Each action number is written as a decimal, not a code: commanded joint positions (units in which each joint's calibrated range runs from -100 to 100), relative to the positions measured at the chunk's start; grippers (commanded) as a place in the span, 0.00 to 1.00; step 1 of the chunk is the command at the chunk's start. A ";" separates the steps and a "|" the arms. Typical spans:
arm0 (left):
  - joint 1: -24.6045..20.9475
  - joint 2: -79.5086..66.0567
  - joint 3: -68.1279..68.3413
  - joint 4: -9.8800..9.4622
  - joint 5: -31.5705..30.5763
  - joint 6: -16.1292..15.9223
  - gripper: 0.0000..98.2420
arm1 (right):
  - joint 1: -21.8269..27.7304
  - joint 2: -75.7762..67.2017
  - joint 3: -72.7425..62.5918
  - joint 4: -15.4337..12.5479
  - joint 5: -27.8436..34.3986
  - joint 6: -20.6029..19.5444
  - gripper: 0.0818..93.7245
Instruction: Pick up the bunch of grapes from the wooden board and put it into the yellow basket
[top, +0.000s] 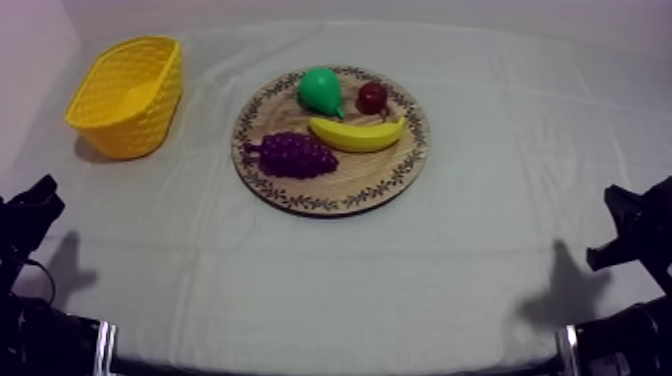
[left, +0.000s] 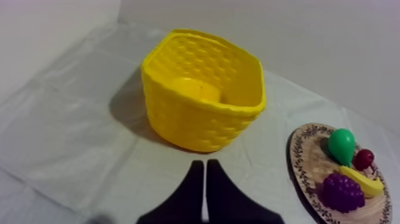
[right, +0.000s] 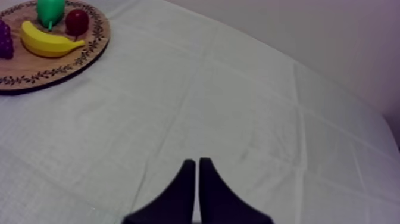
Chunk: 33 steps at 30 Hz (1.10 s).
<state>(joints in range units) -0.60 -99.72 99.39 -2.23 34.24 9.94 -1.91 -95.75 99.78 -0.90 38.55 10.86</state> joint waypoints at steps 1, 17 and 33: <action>-0.01 -0.02 0.05 0.00 0.04 0.05 0.00 | -0.01 0.00 0.00 -0.01 -0.01 0.00 0.00; 6.76 -0.26 -0.75 -0.17 1.68 0.72 0.00 | -0.01 0.00 0.00 -0.01 -0.01 0.01 0.00; 11.16 19.75 -16.91 2.92 12.22 -14.62 0.00 | -0.01 0.00 0.00 -0.01 -0.01 0.00 0.00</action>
<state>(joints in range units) 10.52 -84.61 87.29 0.63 45.45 -0.86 -1.91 -95.75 99.78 -0.90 38.55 10.86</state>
